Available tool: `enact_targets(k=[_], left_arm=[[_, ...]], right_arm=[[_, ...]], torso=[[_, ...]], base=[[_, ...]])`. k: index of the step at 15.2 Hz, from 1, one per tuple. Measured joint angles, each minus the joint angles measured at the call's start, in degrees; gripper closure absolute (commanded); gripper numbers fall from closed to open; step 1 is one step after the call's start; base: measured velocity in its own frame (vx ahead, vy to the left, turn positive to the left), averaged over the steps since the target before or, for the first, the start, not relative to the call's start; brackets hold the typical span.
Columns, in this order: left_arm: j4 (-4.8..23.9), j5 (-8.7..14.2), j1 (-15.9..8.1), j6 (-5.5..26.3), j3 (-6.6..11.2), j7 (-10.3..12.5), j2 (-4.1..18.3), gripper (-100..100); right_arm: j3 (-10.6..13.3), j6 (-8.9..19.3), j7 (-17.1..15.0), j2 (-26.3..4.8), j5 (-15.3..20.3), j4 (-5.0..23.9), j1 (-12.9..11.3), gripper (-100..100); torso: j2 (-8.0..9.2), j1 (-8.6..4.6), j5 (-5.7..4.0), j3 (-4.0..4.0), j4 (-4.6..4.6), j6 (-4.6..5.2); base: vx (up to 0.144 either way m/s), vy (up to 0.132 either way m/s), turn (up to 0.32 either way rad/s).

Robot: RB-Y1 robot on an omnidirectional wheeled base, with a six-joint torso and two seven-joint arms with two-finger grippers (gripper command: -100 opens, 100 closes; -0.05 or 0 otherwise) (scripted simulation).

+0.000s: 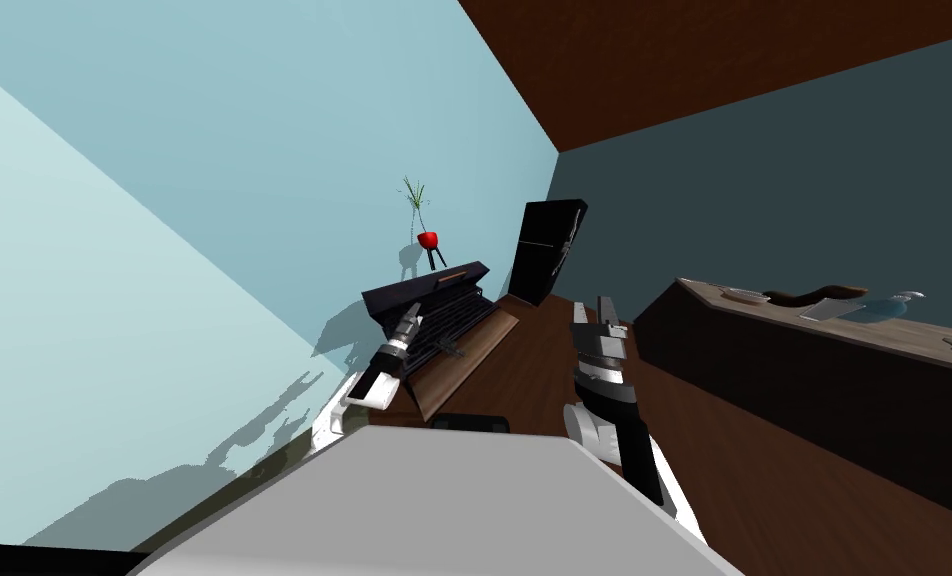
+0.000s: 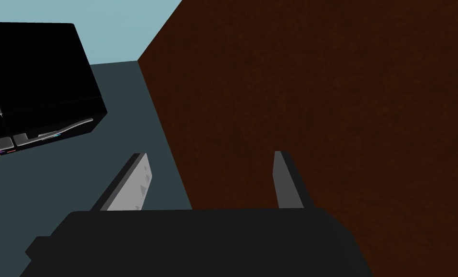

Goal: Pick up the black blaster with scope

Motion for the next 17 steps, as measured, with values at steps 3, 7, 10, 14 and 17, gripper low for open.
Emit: enact_targets(k=[3, 7, 10, 14, 17], left_arm=[[2.51, -0.15, -1.21, 3.42, -0.34, -0.35, 0.94, -100], [5.2, -0.12, -3.03, 7.64, -0.46, -0.53, 1.94, -100], [7.62, -0.4, -4.85, 11.49, -0.79, -0.95, 2.15, -100], [11.96, -0.24, -7.69, 16.28, -0.91, -1.04, 2.97, -100], [14.4, -0.13, -9.04, 19.05, -1.02, -1.11, 3.35, -100]], right_arm=[[0.0, 0.0, 0.0, 0.0, 0.0, 0.0, 0.0, 0], [0.0, 0.0, 0.0, 0.0, 0.0, 0.0, 0.0, 0], [0.0, 0.0, 0.0, 0.0, 0.0, 0.0, 0.0, 0], [0.0, 0.0, 0.0, 0.0, 0.0, 0.0, 0.0, 0], [0.0, 0.0, 0.0, 0.0, 0.0, 0.0, 0.0, 0]], torso=[[-0.01, -0.01, 0.0, 0.0, 0.0, 0.01], [0.01, -0.02, -0.01, 0.01, 0.0, 0.0], [-0.02, 0.0, 0.0, -0.01, 0.0, 0.01], [-0.01, -0.01, 0.0, -0.01, 0.0, -0.01], [0.02, -0.03, -0.01, 0.01, 0.01, -0.01]], base=[[0.022, 0.014, -0.041], [0.018, 0.013, -0.035], [0.024, 0.019, -0.042], [0.022, 0.015, -0.035], [0.015, 0.012, -0.032]])
